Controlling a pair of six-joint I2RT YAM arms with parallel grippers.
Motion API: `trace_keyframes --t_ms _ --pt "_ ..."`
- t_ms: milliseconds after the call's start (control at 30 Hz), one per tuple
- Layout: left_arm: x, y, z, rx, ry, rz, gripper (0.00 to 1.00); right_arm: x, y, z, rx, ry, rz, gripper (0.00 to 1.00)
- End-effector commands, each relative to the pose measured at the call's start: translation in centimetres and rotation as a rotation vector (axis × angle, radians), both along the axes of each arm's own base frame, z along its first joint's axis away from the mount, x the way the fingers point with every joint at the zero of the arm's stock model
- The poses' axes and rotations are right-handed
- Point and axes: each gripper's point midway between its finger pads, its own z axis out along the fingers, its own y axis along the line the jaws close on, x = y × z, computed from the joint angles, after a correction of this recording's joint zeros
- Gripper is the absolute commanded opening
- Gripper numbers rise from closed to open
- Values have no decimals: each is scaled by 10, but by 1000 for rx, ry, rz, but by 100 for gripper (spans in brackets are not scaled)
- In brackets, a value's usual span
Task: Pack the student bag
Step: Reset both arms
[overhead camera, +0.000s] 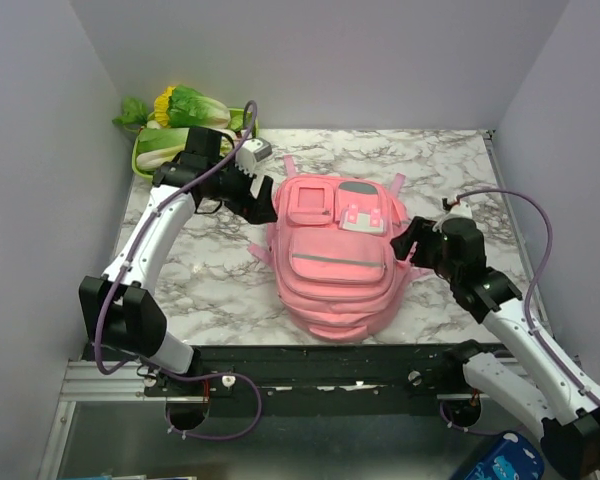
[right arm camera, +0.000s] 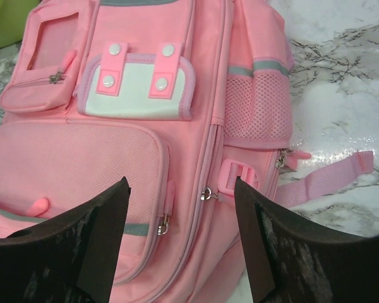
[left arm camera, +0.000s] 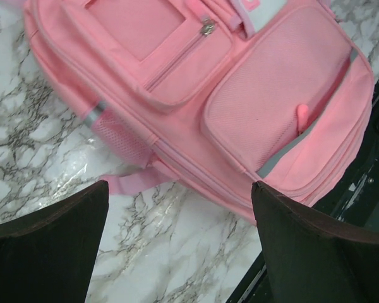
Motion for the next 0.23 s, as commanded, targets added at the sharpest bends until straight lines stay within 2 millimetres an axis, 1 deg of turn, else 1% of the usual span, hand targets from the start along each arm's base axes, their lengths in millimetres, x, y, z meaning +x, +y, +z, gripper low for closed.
trace_keyframes --t_ms 0,33,100,133,167,200 --pt "12 21 -8 -40 32 84 99 -8 5 4 5 -47 61 76" --pt "17 32 -16 -34 21 117 99 -9 5 5 9 -59 63 76" --pt "23 46 -17 -6 -40 175 99 -10 3 10 13 -92 66 76" --pt "40 59 -19 46 -117 249 99 -10 3 9 9 -98 67 76" --pt "39 67 -25 69 -137 287 99 -11 3 12 8 -108 67 76" --pt "44 73 -27 85 -156 335 99 -10 1 13 2 -115 59 76"
